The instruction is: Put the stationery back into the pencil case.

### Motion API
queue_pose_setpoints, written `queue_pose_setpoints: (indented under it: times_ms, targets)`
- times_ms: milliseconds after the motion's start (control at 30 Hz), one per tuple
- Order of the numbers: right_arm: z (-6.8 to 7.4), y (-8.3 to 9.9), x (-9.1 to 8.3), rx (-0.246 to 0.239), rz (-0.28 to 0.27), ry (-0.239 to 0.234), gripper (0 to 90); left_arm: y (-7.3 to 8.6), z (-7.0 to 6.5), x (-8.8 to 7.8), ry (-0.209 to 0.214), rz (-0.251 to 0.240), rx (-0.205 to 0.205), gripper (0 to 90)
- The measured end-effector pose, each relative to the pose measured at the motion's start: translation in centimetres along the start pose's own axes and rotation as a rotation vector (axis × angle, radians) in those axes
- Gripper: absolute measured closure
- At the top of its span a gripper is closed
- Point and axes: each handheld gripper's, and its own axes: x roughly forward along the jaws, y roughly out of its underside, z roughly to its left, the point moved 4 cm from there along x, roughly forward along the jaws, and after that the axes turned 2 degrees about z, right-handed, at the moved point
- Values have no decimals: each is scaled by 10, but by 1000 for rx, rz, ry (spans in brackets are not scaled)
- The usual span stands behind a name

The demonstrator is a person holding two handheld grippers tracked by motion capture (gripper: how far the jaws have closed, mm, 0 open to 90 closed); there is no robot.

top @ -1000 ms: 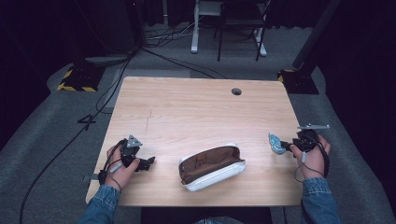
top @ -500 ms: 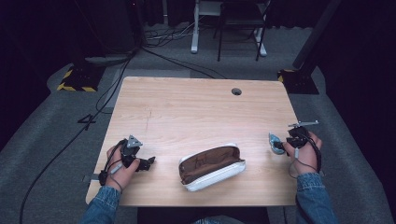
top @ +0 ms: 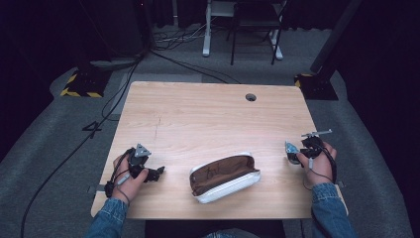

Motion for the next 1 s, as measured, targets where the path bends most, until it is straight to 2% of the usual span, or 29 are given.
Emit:
queue_pose_setpoints:
  times_ms: [200,333,567,1000]
  targets:
    - [1,0,2,-14,-1,11,354,0,0,0,0,-1,1,21]
    - [2,0,4,-29,-24,39,355,0,0,0,0,0,0,21]
    - [4,0,4,-46,-33,34,386,0,0,0,0,-1,1,21]
    - [5,0,4,-38,-30,33,396,0,0,0,0,-1,1,21]
